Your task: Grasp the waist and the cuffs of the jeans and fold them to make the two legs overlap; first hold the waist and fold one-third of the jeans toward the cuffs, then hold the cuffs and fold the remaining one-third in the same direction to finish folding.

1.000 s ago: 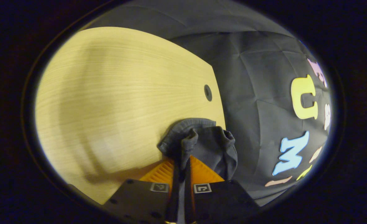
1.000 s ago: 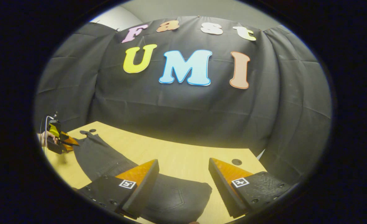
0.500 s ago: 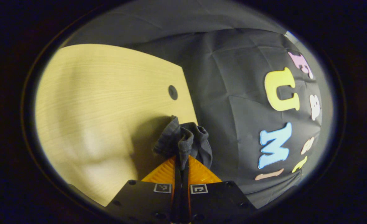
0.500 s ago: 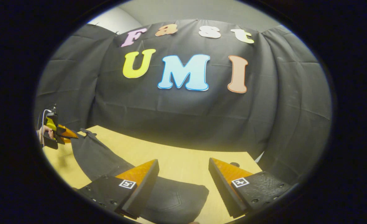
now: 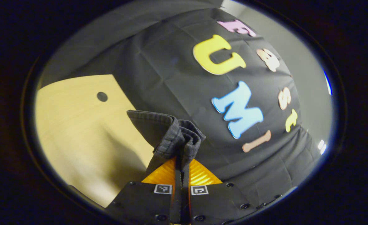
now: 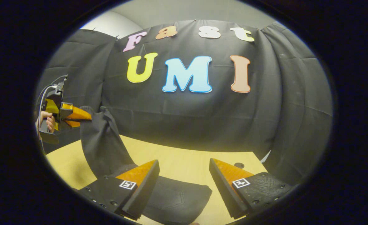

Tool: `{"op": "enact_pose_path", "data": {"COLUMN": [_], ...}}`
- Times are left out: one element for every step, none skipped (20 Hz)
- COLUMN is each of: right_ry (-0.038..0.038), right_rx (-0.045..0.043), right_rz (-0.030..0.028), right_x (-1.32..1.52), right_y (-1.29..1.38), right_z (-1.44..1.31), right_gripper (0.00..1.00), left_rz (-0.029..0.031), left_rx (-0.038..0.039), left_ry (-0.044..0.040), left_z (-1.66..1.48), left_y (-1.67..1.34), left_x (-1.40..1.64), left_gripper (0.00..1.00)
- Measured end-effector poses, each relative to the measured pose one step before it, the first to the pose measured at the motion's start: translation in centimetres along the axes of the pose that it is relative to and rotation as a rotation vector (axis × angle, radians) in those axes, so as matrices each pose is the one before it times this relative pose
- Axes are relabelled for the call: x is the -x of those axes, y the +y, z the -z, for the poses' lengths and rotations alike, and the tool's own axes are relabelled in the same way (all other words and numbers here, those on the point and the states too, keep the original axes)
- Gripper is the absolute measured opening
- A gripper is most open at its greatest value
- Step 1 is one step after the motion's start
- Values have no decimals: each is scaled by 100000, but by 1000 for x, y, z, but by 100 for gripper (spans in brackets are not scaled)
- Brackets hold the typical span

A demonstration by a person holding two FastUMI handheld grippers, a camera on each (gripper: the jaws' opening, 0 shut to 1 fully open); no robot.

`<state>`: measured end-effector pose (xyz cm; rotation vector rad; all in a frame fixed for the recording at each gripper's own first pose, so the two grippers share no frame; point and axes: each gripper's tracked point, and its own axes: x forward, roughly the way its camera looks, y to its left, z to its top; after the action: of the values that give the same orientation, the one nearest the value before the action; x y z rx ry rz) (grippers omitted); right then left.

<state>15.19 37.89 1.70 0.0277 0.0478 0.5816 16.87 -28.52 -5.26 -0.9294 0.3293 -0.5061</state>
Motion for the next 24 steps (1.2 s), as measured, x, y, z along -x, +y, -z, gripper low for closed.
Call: {"op": "enact_pose_path", "data": {"right_ry": [-1447, -1424, -978, -1170, -793, -382, -47, 258, 517, 923, 1142, 923, 696, 697, 599, 282, -41, 22, 271, 84, -23, -206, -113, -361], "right_rx": [372, 492, 559, 465, 405, 300, 31, -297, -484, -481, -429, -281, -283, -250, -88, -10, -24, -122, -173, -261, -342, -178, 24, 233], "right_rz": [241, 226, 324, -230, -43, 27, -16, 87, 47, 2, 145, 332, 167, 272, 310, 362, 412, 353, 7, -190, -447, -233, 257, 532], "right_x": [514, 366, 260, 354, 208, 198, 289, 375, 298, 234, 306, 166, 184, 165, 298, 233, 224, 116, 30, 108, 164, 113, 188, 248], "right_y": [-367, -612, -681, -589, -605, -687, -598, -711, -591, -488, -417, -413, -319, -275, -198, -205, -200, -55, 106, 135, 211, 123, 61, 16], "right_z": [-364, -421, -348, -392, -209, -78, 182, 272, 331, 438, 586, 426, 321, 333, 270, 128, 21, -14, 118, 48, -80, -118, -83, -109], "right_gripper": [95, 95, 95, 95, 95, 95, 95, 94, 94, 94, 95, 95, 95, 95, 95, 95, 95, 95, 95, 95, 95, 95, 95, 95], "left_rz": [2124, 1742, 1153, 1149, 690, -4, -154, -384, -1074, -1812, -1080, -1234, -1985, -2080, -1530, -1282, 867, 1056, 1032, 494, 5, 300, -2244, -1678], "left_rx": [-5124, -4810, -4161, -3545, -3850, -4420, -4522, -5072, -5476, -4993, -3750, -2411, -2345, -1809, -1256, -692, 491, 563, 1338, 1220, 1107, 809, -1119, -2293], "left_ry": [3112, 3454, 3668, 3721, 3913, 4295, 4637, 4425, 4759, 5464, 4583, 4072, 1975, 814, 706, 599, -304, 123, -205, -507, -1321, -1514, -1757, -2334], "left_z": [2209, 2265, 2411, 2508, 2438, 2946, 3113, 2713, 2362, 2665, 2499, 2335, 1827, 1339, 611, 834, 370, 679, 188, 274, -18, -229, -379, -805], "left_y": [-2962, -2457, -1798, -1755, -1211, -768, -264, -494, -189, -226, -316, 67, 112, 83, -73, 144, -154, -166, -383, -360, 11, -114, 237, 102], "left_x": [-840, -365, -731, -1017, -1597, -1098, -1325, -988, -983, -1064, -1307, -705, -642, -401, -814, -471, -646, -224, 189, 283, 204, 449, 380, 1011], "left_gripper": [8, 7, 7, 8, 8, 8, 8, 8, 8, 8, 8, 8, 8, 8, 8, 9, 14, 8, 25, 22, 61, 57, 72, 86]}}
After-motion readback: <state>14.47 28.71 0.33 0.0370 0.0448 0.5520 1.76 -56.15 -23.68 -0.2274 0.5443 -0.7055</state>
